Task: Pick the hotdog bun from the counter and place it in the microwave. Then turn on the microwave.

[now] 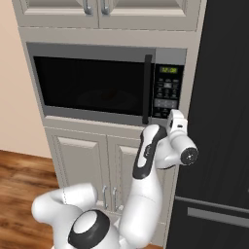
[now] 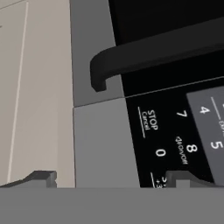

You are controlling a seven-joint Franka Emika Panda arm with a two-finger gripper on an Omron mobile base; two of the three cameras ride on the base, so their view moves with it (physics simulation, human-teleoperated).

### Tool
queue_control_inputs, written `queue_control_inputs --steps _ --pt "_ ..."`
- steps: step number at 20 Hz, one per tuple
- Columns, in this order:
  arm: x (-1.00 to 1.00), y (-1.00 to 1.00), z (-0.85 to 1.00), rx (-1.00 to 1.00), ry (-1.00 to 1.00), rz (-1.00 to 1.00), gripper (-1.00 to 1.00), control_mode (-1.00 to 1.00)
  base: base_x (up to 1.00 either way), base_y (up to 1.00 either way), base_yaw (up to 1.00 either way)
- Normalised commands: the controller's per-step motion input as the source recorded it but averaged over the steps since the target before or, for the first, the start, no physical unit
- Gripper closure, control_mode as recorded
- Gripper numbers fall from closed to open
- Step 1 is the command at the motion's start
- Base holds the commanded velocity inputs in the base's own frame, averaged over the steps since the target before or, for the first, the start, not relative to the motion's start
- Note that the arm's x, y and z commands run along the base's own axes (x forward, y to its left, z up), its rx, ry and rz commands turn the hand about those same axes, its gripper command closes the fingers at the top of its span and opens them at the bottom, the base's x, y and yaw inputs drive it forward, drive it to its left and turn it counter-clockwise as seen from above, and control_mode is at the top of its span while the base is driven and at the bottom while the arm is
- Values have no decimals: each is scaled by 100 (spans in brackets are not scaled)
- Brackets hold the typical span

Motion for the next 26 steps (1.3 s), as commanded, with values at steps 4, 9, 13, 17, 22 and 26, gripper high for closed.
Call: queue_control_inputs --steps 4,9,13,17,22,26 --pt "14 -2 -2 4 0 0 -100 -100 0 0 0" --pt "15 -5 -1 4 0 0 -100 -100 0 0 0" --pt "21 -9 -1 4 3 0 -100 -100 0 0 0" --pt "22 -4 -7 3 6 0 -100 -100 0 0 0" --pt "16 0 -21 2 7 0 -100 -100 0 0 0" --pt "24 0 -27 5 10 0 -100 -100 0 0 0"
